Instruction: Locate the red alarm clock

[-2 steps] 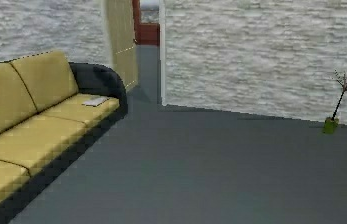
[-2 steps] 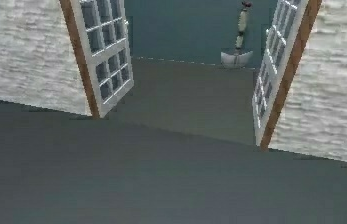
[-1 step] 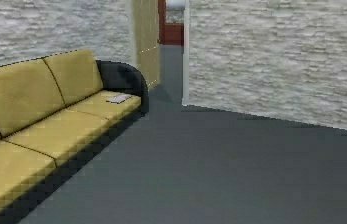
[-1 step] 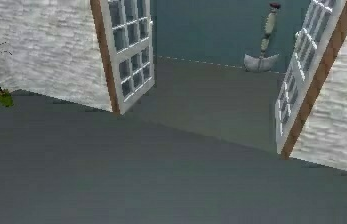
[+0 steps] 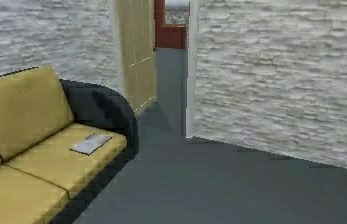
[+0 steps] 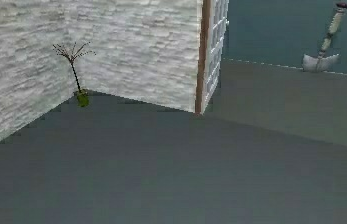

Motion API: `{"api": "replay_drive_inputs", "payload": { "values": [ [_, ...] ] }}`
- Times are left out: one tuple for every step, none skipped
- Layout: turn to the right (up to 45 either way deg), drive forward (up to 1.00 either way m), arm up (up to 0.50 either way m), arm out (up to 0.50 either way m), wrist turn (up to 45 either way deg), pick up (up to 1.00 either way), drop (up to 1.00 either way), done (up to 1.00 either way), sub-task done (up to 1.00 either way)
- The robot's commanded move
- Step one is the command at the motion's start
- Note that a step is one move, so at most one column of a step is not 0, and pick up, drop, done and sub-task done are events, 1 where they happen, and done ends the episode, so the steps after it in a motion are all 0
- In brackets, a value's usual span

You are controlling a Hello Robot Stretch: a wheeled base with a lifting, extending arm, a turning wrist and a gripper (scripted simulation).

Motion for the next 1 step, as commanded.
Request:
{"api": "replay_drive_inputs", "payload": {
  "values": [
    [0.0, 1.00, 0.00, 0.00, 0.0, 0.00, 0.00, 0.00, 0.00]
  ]
}}
